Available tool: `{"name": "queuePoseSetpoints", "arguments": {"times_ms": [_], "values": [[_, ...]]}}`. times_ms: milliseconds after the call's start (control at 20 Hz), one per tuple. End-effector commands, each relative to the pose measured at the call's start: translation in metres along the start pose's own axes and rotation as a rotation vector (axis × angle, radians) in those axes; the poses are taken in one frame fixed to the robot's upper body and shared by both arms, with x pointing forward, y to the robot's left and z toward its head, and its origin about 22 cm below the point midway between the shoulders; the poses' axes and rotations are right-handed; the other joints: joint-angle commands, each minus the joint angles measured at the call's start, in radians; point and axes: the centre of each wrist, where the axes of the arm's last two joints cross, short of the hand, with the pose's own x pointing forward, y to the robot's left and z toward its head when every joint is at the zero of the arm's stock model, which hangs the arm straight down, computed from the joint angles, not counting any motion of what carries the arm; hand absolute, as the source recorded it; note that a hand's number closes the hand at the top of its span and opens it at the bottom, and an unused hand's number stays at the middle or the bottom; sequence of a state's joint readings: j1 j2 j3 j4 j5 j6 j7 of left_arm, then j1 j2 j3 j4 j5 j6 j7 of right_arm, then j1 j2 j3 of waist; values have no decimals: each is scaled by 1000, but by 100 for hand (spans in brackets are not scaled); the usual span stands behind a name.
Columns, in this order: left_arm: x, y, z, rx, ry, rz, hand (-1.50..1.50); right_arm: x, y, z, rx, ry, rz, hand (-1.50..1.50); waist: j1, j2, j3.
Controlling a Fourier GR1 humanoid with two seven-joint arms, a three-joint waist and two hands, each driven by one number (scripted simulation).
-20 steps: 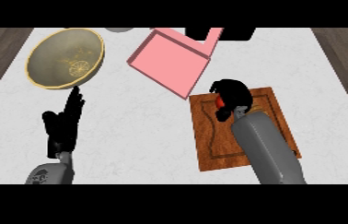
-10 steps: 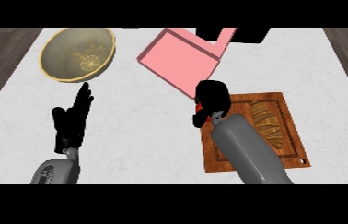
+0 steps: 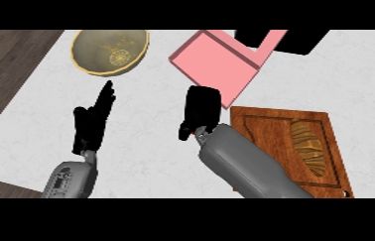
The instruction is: Pick the tomato from the cutting board and place it in the cardboard box
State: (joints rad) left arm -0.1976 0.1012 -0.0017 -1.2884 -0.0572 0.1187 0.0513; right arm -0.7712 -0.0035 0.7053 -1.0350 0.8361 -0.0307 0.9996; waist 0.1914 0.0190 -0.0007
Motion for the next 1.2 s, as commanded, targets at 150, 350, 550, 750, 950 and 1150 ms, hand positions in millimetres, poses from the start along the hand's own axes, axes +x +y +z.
{"name": "queuePoseSetpoints", "arguments": {"times_ms": [150,350,550,750,950,1150], "values": [[8,-16,-7,-40,-11,4,0,49,-36,35,-162,-28,-15,150,10,-10,-2],[-3,-9,-4,-10,28,-2,0,68,-60,51,-263,-64,-51,150,-7,-16,-4],[-9,-8,-3,9,53,0,0,86,-97,68,-361,-85,-112,150,-26,-27,-5],[-3,-1,-7,41,37,-11,0,97,-113,73,-429,-58,-124,150,-56,-27,-5],[-13,5,2,50,41,-2,0,109,-133,75,-464,-17,-79,150,-67,-30,-6],[-15,9,2,80,28,2,0,115,-143,67,-536,-4,-112,150,-93,-20,-4]]}}
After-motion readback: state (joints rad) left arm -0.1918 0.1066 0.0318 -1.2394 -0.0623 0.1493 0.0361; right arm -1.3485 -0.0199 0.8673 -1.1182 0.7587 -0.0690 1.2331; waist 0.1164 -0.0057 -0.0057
